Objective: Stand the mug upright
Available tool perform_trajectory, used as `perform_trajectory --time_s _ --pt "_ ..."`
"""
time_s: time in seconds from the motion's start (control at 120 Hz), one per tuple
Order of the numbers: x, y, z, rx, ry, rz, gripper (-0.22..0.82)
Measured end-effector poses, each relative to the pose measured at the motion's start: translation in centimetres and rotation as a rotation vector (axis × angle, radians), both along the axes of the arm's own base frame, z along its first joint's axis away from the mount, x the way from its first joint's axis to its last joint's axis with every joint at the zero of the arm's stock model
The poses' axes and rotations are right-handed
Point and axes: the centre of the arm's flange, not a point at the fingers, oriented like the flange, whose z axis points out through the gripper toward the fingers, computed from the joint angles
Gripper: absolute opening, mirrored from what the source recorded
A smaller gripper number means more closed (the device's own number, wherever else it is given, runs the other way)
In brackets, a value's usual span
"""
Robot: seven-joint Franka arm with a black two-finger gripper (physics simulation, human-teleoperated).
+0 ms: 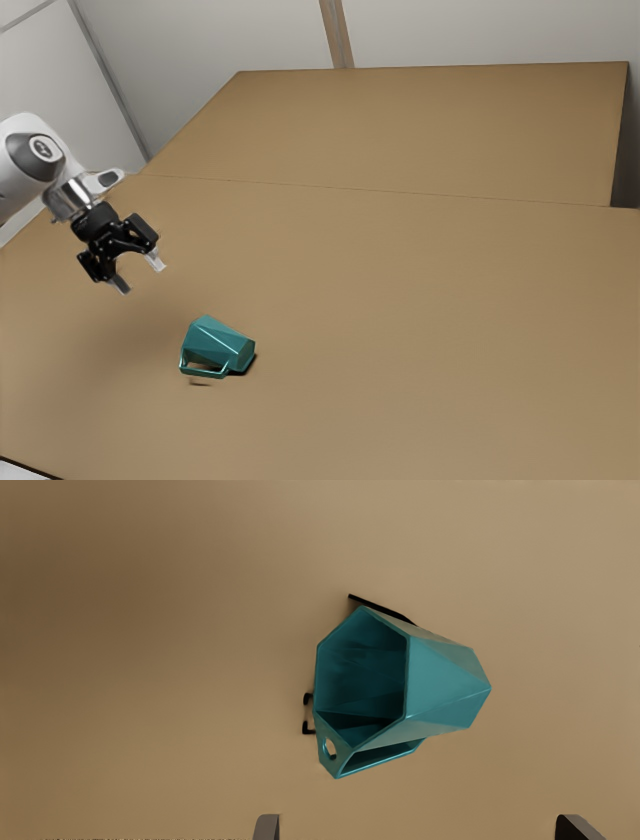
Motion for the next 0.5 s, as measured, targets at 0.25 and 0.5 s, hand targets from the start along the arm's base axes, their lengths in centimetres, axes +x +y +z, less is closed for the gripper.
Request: perform_trajectory --time_s 0.25,0.5 --pt "0.4 -1.4 -5.2 -0.079 0.034 0.040 0.60" --pt "1.5 -7.6 -8.0 -0.142 0.024 -0.023 0.60"
